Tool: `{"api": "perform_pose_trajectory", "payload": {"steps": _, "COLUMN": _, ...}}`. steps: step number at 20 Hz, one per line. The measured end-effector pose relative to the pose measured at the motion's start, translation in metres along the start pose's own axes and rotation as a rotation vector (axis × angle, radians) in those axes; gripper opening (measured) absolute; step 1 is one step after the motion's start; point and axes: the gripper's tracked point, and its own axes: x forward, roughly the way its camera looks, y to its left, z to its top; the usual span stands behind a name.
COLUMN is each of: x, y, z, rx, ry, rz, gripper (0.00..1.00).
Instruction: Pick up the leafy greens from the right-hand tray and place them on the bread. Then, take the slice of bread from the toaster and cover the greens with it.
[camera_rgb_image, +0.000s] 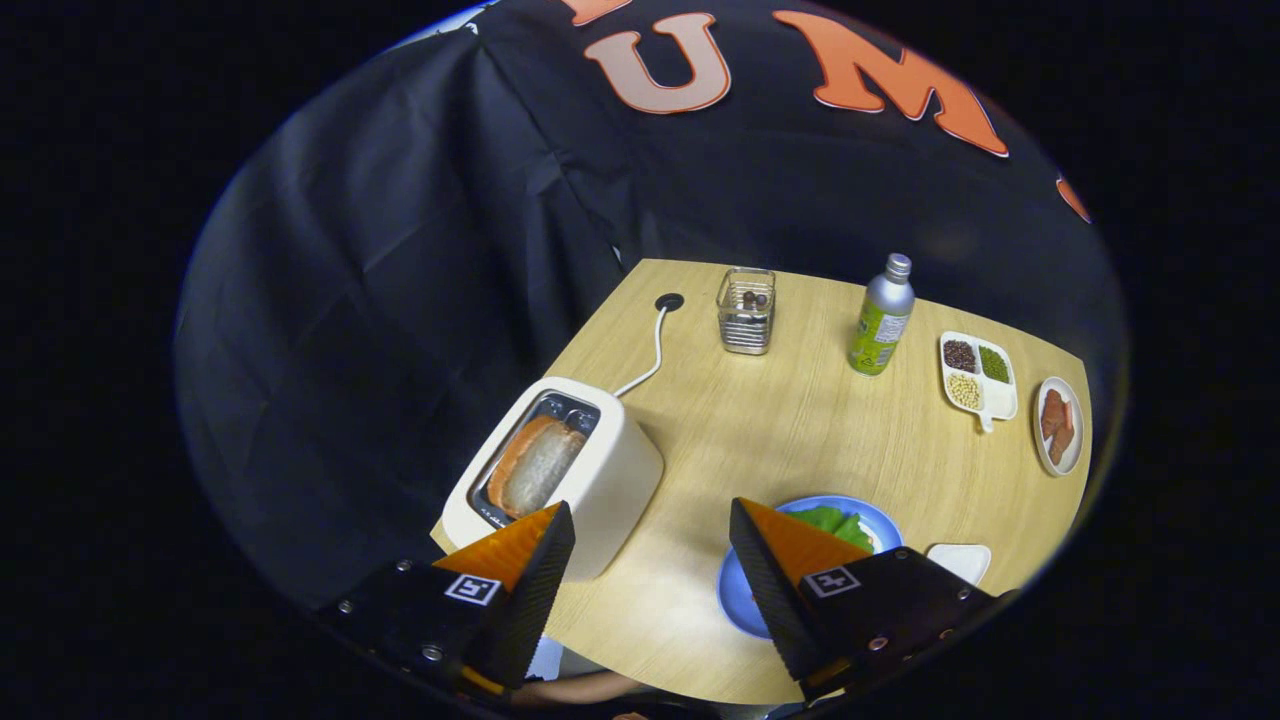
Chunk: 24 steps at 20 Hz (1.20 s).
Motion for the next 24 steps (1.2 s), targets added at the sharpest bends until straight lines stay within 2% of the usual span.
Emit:
{"api": "perform_pose_trajectory", "payload": {"steps": 5, "x": 0.014, "y": 0.037, "z": 0.014, "rx": -0.001, "ry": 0.021, "rz": 0.032, "gripper": 0.95}}
{"api": "perform_pose_trajectory", "payload": {"steps": 10, "x": 0.037, "y": 0.06, "z": 0.014, "rx": 0.006, "ry": 0.086, "rz": 0.01, "gripper": 0.9}}
{"api": "perform_pose_trajectory", "payload": {"steps": 16, "x": 0.061, "y": 0.074, "z": 0.006, "rx": 0.044, "ry": 0.164, "rz": -0.045, "gripper": 0.73}}
{"api": "perform_pose_trajectory", "payload": {"steps": 24, "x": 0.087, "y": 0.075, "z": -0.014, "rx": 0.087, "ry": 0.267, "rz": -0.113, "gripper": 0.42}}
